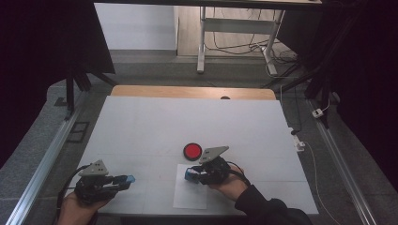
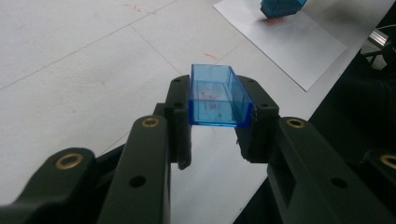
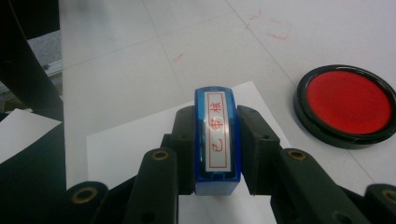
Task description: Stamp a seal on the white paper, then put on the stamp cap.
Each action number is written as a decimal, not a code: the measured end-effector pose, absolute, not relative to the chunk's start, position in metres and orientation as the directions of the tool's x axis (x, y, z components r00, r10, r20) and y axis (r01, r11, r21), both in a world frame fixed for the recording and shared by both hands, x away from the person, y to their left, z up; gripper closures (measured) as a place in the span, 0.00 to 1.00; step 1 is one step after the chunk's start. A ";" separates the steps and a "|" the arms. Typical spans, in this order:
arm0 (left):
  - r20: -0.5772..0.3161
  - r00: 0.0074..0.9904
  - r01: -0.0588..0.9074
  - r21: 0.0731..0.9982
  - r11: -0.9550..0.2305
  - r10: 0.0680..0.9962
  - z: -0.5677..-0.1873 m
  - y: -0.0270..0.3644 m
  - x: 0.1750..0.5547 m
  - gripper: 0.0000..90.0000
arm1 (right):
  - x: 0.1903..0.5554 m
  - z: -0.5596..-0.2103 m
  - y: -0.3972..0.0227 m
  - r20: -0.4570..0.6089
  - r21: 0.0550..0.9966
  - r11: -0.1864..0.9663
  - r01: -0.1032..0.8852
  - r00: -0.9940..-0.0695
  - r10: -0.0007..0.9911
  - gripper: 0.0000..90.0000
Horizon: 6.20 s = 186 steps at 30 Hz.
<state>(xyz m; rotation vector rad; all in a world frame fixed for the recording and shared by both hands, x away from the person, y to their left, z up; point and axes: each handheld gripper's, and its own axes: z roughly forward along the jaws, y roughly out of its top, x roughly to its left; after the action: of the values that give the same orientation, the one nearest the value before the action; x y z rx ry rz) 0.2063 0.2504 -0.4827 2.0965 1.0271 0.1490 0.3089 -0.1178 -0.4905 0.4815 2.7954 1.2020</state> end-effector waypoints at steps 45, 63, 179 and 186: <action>-0.220 0.666 0.622 0.692 -0.368 0.713 -0.483 0.250 0.206 0.76 | 0.311 -0.441 -0.136 0.084 0.819 0.526 0.232 -0.953 0.290 0.78; -0.222 0.668 0.621 0.693 -0.367 0.710 -0.482 0.250 0.207 0.76 | 0.308 -0.433 -0.139 0.069 0.840 0.504 0.200 -0.961 0.268 0.78; -0.185 0.982 0.152 0.882 -0.446 -0.031 -0.470 0.120 0.311 0.76 | 0.303 -0.411 -0.137 0.094 0.899 0.424 0.115 -0.993 0.070 0.78; -0.152 0.987 0.118 0.893 -0.435 -0.044 -0.469 0.121 0.310 0.76 | 0.305 -0.413 -0.138 0.131 0.905 0.401 0.142 -0.990 0.054 0.78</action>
<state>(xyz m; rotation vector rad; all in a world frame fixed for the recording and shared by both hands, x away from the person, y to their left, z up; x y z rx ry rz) 0.3096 0.1211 -0.4691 2.0130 0.0529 -0.1821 0.3051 -0.1385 -0.4131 0.1886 2.6958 1.7548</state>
